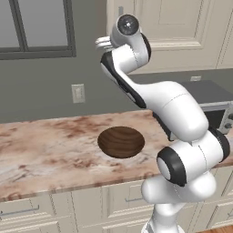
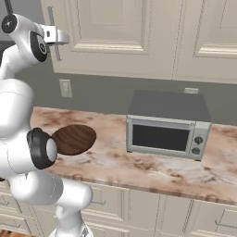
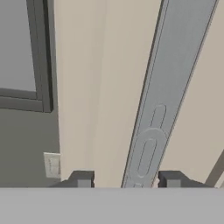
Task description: Open the cabinet and setup a tea strainer by placing it in the bowl upright.
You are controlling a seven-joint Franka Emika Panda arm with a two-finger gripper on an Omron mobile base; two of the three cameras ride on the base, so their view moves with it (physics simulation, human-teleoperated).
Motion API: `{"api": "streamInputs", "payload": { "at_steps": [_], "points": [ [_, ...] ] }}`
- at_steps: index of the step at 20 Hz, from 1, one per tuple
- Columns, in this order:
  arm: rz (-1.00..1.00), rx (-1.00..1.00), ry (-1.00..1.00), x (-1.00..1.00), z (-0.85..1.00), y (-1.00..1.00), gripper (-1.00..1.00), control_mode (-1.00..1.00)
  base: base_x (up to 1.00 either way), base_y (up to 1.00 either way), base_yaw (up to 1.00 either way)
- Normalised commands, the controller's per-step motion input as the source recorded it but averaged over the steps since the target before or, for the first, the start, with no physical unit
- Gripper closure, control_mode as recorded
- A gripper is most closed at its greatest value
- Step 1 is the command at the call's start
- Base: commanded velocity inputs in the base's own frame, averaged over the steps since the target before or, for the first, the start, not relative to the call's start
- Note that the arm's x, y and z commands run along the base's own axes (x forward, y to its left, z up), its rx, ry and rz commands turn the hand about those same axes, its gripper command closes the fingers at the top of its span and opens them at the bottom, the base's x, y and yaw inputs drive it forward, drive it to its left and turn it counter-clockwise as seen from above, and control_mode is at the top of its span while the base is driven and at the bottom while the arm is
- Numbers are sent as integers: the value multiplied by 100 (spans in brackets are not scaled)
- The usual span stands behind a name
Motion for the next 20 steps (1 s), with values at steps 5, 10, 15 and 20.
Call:
{"api": "streamInputs", "payload": {
  "at_steps": [5,10,15,20],
  "points": [
    [1,5,0,38,-1,-9,100,-100,0,0,0],
    [1,8,0,25,-8,-26,100,-100,0,0,0],
    [2,12,0,19,-8,-38,100,-100,0,0,0],
    [0,0,-2,16,-19,-6,100,-100,0,0,0]
  ]
}}
